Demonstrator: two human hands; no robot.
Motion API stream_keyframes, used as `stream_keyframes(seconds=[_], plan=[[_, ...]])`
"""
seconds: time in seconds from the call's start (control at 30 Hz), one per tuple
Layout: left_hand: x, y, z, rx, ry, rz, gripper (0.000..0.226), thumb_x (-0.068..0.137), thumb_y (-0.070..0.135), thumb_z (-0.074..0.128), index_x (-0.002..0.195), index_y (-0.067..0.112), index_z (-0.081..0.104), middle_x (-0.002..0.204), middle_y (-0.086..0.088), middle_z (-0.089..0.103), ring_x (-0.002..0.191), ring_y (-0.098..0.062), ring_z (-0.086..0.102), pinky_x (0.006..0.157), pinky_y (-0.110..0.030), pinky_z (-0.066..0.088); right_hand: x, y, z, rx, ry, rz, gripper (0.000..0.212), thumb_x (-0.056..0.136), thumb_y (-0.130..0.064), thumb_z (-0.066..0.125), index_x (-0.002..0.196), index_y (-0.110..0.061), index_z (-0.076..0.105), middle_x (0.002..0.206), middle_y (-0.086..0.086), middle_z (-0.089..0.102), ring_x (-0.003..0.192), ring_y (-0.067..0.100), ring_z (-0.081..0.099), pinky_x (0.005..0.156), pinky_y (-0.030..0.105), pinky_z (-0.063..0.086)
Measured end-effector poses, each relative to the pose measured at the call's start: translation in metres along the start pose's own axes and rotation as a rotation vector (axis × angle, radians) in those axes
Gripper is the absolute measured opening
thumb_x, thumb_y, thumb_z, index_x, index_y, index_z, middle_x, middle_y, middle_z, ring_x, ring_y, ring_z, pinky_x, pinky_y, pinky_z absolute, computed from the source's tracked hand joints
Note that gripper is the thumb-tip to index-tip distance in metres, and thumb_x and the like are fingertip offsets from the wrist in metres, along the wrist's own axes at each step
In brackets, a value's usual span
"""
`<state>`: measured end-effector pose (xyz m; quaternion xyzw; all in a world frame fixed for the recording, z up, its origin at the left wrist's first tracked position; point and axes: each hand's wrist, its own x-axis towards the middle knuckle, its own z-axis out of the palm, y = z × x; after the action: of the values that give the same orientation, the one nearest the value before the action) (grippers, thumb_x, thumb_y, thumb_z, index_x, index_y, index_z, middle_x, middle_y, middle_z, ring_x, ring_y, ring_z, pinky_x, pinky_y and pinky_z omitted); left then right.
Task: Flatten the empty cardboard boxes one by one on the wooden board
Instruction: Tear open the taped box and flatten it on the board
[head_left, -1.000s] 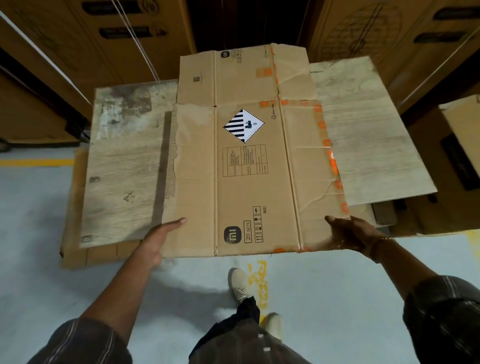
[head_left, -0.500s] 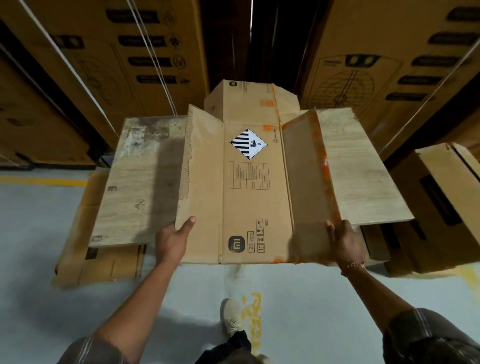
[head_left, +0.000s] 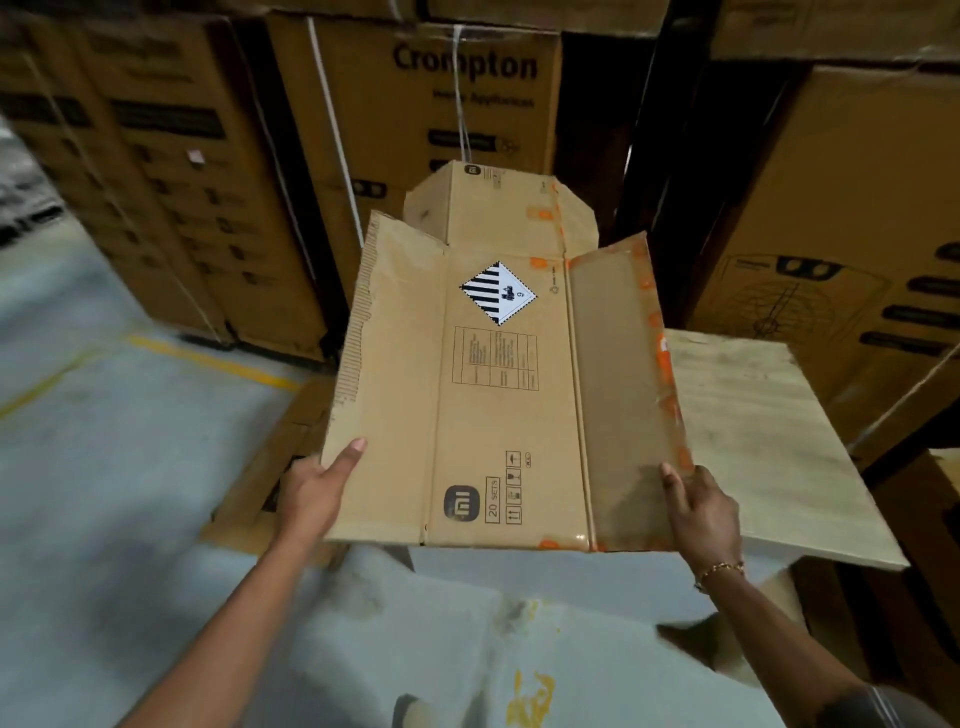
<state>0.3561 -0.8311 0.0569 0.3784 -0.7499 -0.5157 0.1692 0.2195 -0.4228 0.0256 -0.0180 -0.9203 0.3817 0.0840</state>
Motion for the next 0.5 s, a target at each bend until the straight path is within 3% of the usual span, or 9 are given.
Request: stream_keyframes(seconds=[0.1, 0.2, 0.3, 0.43, 0.5], plan=[[0.005, -0.013, -0.05, 0.002, 0.088, -0.014, 0.035, 0.085, 0.052, 0.07, 0.078, 0.017, 0.069, 0.07, 0.006, 0.067, 0.073, -0.021, 0.066, 0.06, -0.028, 0.047, -0.004, -0.043, 0.027, 0.052, -0.045, -0.076, 0.061, 0.084, -0.07, 0.032, 0.081, -0.013, 0.05, 0.068, 0.009, 0.061, 0.063, 0.03, 0.054, 0.05, 0.033, 0.032], [0.021, -0.04, -0.103, 0.026, 0.182, -0.044, 0.055, 0.075, 0.069, 0.067, 0.079, 0.014, 0.073, 0.074, -0.004, 0.072, 0.075, -0.028, 0.068, 0.068, -0.038, 0.053, -0.007, -0.085, 0.066, 0.068, -0.108, -0.122, 0.055, 0.094, -0.062, 0.045, 0.08, -0.009, 0.052, 0.064, 0.003, 0.056, 0.064, 0.031, 0.056, 0.049, 0.032, 0.031], [0.037, -0.058, -0.147, -0.003, 0.23, -0.074, 0.042, 0.083, 0.056, 0.071, 0.084, 0.014, 0.073, 0.079, -0.005, 0.072, 0.082, -0.028, 0.069, 0.07, -0.035, 0.049, -0.007, -0.12, 0.112, 0.07, -0.158, -0.172, 0.042, 0.098, -0.049, 0.048, 0.077, -0.012, 0.051, 0.062, 0.002, 0.056, 0.068, 0.035, 0.061, 0.049, 0.027, 0.031], [0.076, -0.085, -0.217, -0.01, 0.276, -0.076, 0.038, 0.086, 0.052, 0.07, 0.09, 0.015, 0.074, 0.088, -0.005, 0.073, 0.088, -0.025, 0.068, 0.08, -0.037, 0.051, -0.023, -0.183, 0.19, 0.087, -0.222, -0.234, 0.049, 0.09, -0.064, 0.04, 0.071, -0.018, 0.045, 0.061, -0.002, 0.053, 0.06, 0.025, 0.051, 0.049, 0.024, 0.03], [0.101, -0.1, -0.254, -0.013, 0.279, -0.115, 0.037, 0.085, 0.054, 0.07, 0.083, 0.017, 0.073, 0.089, -0.004, 0.074, 0.088, -0.025, 0.069, 0.084, -0.041, 0.054, -0.033, -0.214, 0.227, 0.097, -0.238, -0.253, 0.054, 0.084, -0.07, 0.034, 0.07, -0.018, 0.044, 0.06, -0.005, 0.051, 0.055, 0.015, 0.044, 0.05, 0.022, 0.03]])
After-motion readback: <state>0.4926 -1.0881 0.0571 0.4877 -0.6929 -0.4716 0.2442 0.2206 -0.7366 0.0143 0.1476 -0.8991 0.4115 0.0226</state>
